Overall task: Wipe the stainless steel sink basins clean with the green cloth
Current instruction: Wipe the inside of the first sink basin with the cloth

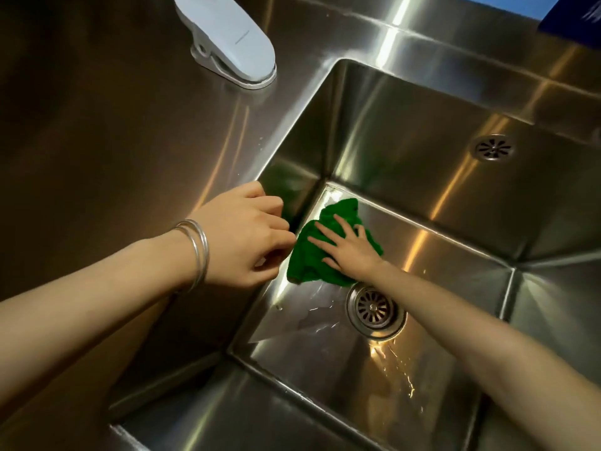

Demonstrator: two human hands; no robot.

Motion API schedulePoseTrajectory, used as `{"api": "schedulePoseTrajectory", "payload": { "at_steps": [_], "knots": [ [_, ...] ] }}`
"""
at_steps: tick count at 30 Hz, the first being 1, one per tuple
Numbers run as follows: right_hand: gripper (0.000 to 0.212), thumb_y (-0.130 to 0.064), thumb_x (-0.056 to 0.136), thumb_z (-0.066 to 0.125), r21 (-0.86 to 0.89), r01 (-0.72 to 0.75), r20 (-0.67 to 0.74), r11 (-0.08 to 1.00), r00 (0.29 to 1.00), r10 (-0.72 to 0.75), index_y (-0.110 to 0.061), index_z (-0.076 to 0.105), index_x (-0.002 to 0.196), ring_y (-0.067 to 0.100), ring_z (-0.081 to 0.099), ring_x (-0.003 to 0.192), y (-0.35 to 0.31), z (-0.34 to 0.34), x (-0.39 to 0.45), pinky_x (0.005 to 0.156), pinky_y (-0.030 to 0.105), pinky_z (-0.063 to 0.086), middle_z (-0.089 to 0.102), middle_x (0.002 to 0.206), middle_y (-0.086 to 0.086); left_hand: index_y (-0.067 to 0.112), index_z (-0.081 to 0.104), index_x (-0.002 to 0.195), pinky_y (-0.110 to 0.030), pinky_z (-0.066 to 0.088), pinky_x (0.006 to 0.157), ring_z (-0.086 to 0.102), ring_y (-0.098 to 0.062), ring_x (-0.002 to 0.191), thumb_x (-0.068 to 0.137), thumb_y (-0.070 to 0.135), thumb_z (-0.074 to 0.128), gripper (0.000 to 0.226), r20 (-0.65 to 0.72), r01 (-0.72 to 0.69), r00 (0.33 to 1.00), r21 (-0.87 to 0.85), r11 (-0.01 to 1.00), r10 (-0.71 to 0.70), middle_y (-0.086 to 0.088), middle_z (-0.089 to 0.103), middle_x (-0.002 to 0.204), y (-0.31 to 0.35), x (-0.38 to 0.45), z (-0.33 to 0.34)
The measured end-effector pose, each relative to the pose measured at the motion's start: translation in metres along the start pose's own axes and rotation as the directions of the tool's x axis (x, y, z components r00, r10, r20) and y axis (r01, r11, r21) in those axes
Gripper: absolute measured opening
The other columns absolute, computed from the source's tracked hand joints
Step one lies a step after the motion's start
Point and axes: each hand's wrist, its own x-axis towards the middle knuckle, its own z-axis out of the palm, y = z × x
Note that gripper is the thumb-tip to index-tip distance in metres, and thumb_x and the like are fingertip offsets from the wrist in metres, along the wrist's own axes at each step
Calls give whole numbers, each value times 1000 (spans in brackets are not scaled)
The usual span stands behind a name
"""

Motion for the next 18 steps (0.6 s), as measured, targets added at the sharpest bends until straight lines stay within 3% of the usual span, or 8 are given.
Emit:
{"api": "schedulePoseTrajectory", "payload": {
  "at_steps": [2,7,9,11,13,14,18],
  "knots": [
    [56,-38,96,42,-9,-92,14,996,996,92,-39,19,147,42,-3,142,15,-4,12,111,60,18,0,159,-4,22,60,66,-29,26,66,52,-20,66,74,37,42,24,3,2,1000,-7,1000,-2,8,57,60,-1,0,0],
    [54,-37,94,42,204,-305,-10,930,949,314,-31,27,146,40,-1,142,4,-22,56,113,59,15,6,159,-1,23,60,65,-28,26,66,52,-18,65,73,37,43,23,12,1,1000,-29,1000,0,9,57,60,-1,2,-1],
    [55,-50,93,39,219,-249,-15,943,966,259,-30,32,144,38,-2,143,2,-12,38,114,58,12,8,158,-1,23,60,66,-28,26,67,53,-18,65,74,38,43,24,26,-2,1000,-34,999,3,9,57,60,-1,1,-2],
    [57,-60,89,37,156,-71,-53,985,995,80,-30,45,137,38,3,143,17,5,15,113,58,16,15,157,-1,23,59,66,-28,26,67,53,-19,65,74,37,43,22,26,8,1000,-39,999,-7,9,57,60,-1,1,-2],
    [54,-60,86,40,85,52,-59,995,997,-47,-30,55,128,40,11,142,42,10,11,111,56,24,26,154,-1,23,59,66,-28,27,67,53,-19,66,74,36,44,21,33,11,999,-50,999,-9,9,56,61,0,1,-2],
    [49,-57,86,44,63,46,-62,997,997,-42,-32,56,127,39,12,142,50,7,18,111,53,25,27,154,-2,23,59,66,-28,27,67,53,-19,66,74,36,44,22,36,14,999,-48,999,-12,9,57,61,0,2,-3],
    [46,-49,89,47,241,-219,-61,946,969,240,-34,48,133,35,5,143,21,-13,60,114,54,18,21,156,-6,23,60,66,-28,26,67,54,-18,66,74,37,43,24,49,14,999,-38,999,-13,9,57,61,-1,1,-3]
  ]
}}
